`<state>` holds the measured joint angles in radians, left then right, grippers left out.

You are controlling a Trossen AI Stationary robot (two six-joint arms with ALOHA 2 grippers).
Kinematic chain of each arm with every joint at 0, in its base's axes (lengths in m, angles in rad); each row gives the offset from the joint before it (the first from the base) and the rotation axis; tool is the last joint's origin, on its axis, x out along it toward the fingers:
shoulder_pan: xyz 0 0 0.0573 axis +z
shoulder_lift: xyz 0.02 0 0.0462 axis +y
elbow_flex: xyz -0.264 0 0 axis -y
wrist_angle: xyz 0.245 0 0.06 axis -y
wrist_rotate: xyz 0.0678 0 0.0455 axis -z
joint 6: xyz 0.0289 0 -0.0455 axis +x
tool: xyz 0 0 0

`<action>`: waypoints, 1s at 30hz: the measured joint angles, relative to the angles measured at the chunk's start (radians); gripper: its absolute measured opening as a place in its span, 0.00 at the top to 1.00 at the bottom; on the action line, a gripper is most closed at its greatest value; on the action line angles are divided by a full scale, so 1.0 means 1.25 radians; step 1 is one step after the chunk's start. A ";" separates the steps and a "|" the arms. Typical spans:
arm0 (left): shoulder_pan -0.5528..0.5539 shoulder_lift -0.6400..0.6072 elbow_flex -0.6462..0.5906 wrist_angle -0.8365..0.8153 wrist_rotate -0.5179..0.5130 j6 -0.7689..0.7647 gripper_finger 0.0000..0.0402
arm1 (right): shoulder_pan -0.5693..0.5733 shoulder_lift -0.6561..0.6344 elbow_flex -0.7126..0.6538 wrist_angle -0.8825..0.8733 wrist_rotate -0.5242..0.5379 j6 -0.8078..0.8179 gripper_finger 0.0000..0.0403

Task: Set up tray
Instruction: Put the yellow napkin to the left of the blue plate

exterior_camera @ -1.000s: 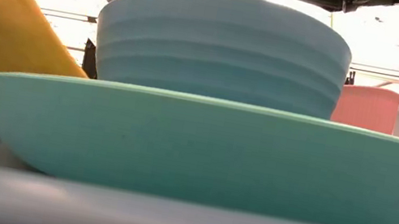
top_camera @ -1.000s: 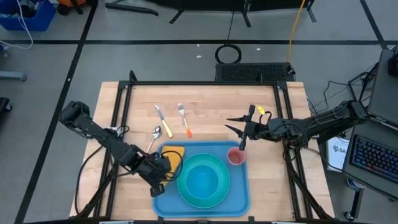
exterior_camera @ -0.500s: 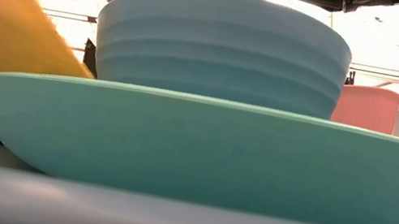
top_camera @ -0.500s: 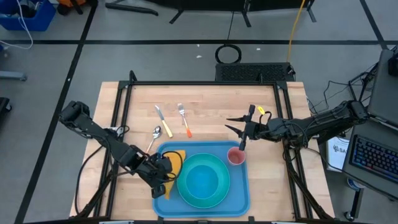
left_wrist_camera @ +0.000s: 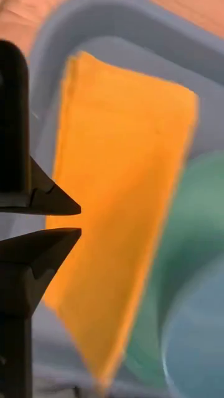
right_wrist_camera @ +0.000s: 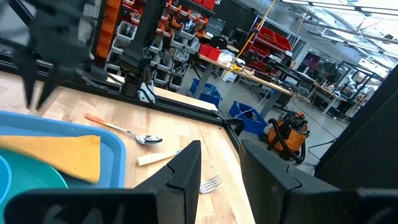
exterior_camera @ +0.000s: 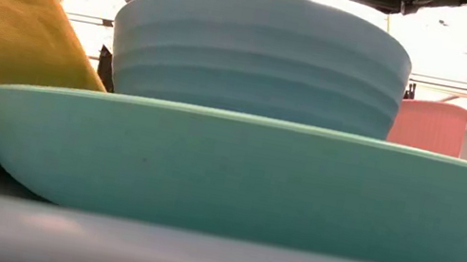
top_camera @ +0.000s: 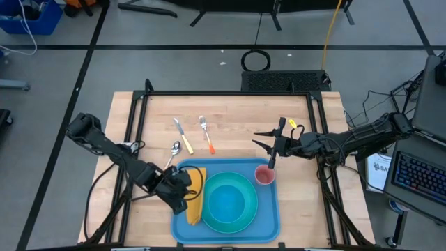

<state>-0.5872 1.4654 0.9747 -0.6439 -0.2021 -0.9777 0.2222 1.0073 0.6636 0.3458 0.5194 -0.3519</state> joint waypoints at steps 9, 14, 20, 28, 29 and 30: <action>-0.004 0.001 -0.094 0.194 0.017 0.052 0.97 | 0.000 0.000 0.000 0.000 0.000 0.000 0.75; -0.002 0.001 -0.148 0.265 0.026 0.047 0.99 | 0.000 0.002 0.000 0.000 0.000 0.000 0.75; 0.006 0.001 -0.208 0.313 0.017 0.005 0.99 | 0.000 0.003 -0.001 0.000 0.000 0.000 0.75; 0.022 0.006 -0.275 0.435 0.027 0.004 0.99 | 0.000 0.003 -0.001 0.000 0.000 0.000 0.75; 0.023 0.007 -0.285 0.441 0.028 -0.001 0.99 | 0.000 0.003 -0.001 0.000 0.000 0.000 0.75; 0.023 0.006 -0.293 0.447 0.029 -0.008 0.99 | 0.000 0.003 -0.001 0.000 0.000 0.000 0.75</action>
<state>-0.5584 1.4735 0.6080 -0.0855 -0.1653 -0.9875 0.2222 1.0111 0.6628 0.3452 0.5190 -0.3519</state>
